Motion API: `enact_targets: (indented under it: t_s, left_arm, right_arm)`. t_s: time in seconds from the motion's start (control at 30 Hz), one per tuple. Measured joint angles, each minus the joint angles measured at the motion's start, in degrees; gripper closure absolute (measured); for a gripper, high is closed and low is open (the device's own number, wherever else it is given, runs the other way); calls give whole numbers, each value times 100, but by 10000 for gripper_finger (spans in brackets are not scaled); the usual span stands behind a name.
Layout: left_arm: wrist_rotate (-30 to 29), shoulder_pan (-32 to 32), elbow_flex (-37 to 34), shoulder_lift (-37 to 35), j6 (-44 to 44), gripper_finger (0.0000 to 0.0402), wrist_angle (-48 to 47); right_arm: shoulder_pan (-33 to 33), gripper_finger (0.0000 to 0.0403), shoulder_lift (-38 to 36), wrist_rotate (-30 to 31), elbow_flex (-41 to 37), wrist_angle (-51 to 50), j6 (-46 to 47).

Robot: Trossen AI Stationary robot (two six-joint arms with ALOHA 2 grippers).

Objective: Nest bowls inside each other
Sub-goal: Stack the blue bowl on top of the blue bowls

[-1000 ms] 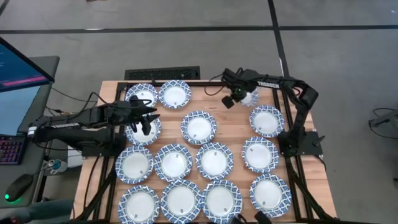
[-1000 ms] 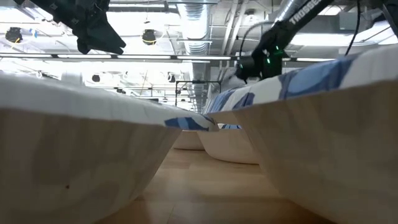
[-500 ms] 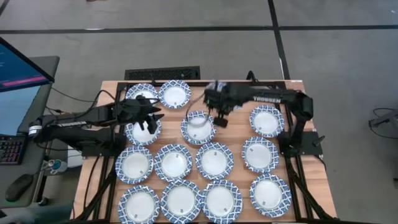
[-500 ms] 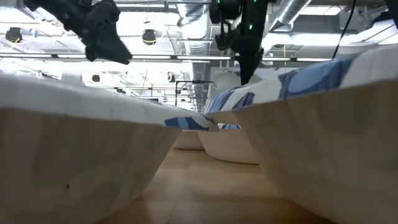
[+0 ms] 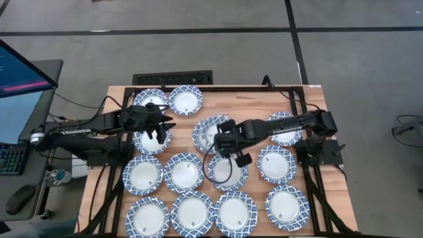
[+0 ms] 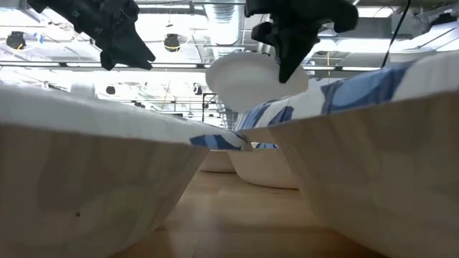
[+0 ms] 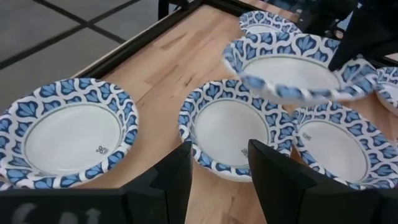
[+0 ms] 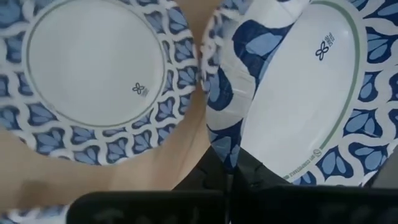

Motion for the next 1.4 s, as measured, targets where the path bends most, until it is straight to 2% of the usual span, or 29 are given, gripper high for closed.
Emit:
enact_targets:
  t_s: [0.13, 0.3, 0.57, 0.9, 1.4]
  left_arm:
    - [-19, -73, 0, -2, -29, 255, 0]
    - [-21, -166, 0, -2, -46, 255, 2]
    - [-40, -179, 0, -1, -40, 255, -1]
    - [-41, -166, -2, 12, 101, 255, -99]
    - [-293, -155, -4, 2, 403, 255, -142]
  right_arm:
    - [-45, 379, 0, 33, -142, 221, -445]
    - [-323, 386, 2, -6, -389, 453, -734]
    - [-463, 386, 607, -315, -280, 1043, -1054]
    - [-777, 383, 1164, -152, 60, 998, -620]
    - [-755, 314, 1137, -224, 94, 932, -149]
